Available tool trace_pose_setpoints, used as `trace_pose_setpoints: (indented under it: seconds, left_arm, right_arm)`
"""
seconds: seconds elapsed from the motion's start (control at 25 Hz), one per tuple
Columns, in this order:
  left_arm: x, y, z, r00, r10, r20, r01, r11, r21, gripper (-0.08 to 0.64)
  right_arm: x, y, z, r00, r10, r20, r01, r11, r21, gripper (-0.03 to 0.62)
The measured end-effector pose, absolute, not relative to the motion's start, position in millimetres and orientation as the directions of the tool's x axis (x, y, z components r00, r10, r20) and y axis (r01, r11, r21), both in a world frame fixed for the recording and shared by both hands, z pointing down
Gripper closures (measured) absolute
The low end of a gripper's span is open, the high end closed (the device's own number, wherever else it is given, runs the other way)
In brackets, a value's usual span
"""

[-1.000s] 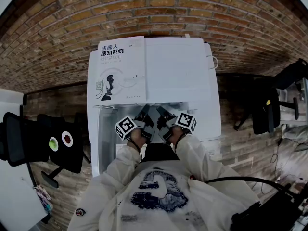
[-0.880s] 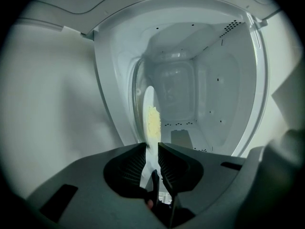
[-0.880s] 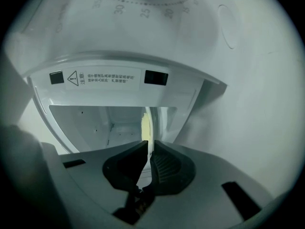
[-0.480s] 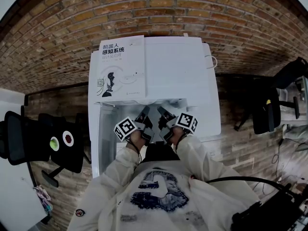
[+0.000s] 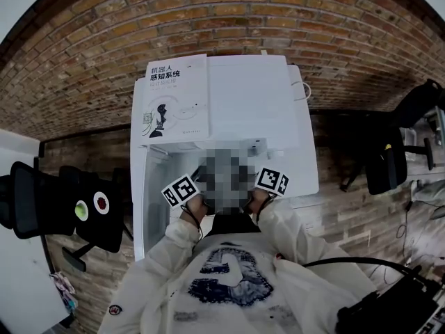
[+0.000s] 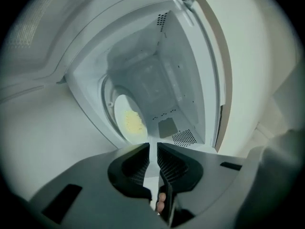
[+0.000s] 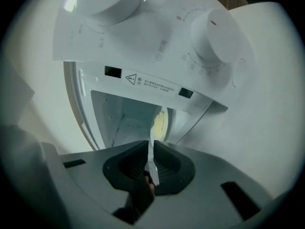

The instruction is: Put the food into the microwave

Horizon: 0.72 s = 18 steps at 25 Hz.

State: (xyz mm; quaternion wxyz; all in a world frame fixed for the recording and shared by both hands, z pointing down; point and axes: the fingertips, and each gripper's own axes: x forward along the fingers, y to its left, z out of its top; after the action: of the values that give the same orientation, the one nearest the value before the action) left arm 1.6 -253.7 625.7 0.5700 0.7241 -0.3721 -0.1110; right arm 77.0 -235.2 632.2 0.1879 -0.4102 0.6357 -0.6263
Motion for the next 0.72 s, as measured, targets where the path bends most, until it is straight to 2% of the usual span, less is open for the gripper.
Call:
trace_pose_setpoints:
  seconds: [0.28,0.44,0.72]
  left_arm:
    - [2.7,-242.8,602.4,0.703,-0.657,0.272,-0.490,-0.171,0.855,0.534]
    - [-4.1,-238.5,580.3,0.687,-0.667,0.288,-0.587,-0.275,0.761,0.546]
    - [1.5,-228.7,522.5,0.680,-0.681,0.272,-0.694,-0.478,0.538,0.552]
  right_arm:
    - [82.4,-227.9,610.9,-0.601,-0.748,0.282,-0.364,-0.058,-0.929,0.555]
    - [85.4,-222.4,594.5,-0.610,-0.741,0.280,-0.418,0.000,-0.909,0.560]
    - [92.4,-212.5,536.0,-0.586,-0.767,0.262,-0.639,0.238,-0.732,0.572]
